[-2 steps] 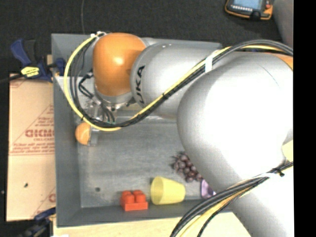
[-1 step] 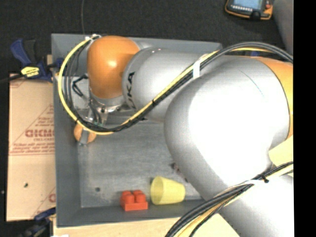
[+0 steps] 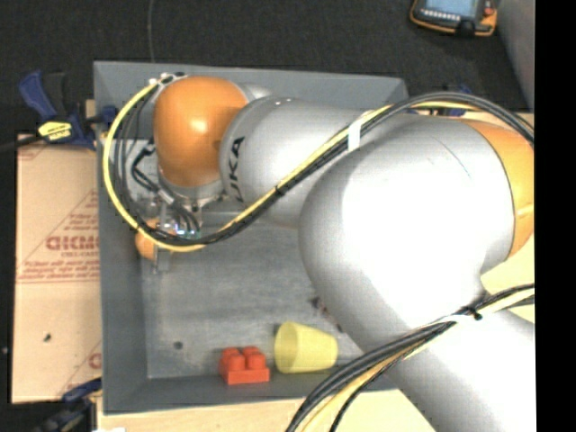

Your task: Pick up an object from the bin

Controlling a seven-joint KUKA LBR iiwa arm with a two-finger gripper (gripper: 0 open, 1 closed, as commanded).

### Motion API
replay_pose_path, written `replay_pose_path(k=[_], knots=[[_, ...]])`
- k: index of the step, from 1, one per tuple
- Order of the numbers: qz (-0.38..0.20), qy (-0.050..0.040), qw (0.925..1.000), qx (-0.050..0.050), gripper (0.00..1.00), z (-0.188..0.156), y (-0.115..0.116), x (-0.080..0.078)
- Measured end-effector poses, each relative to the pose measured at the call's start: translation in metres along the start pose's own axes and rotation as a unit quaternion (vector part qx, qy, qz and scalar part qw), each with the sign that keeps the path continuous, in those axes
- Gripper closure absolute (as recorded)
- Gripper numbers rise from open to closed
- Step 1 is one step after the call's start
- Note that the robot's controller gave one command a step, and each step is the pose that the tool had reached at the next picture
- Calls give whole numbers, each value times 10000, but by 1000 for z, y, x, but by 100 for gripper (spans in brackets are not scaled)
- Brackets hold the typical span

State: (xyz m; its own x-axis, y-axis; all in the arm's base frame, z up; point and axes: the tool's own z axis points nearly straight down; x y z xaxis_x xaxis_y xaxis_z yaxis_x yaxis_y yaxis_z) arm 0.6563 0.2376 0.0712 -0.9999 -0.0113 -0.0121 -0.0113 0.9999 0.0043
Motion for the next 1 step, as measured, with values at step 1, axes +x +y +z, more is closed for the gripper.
replay_pose_path(k=[1], knots=[[2552, 28, 9669, 21, 100, 1, -7, 12]])
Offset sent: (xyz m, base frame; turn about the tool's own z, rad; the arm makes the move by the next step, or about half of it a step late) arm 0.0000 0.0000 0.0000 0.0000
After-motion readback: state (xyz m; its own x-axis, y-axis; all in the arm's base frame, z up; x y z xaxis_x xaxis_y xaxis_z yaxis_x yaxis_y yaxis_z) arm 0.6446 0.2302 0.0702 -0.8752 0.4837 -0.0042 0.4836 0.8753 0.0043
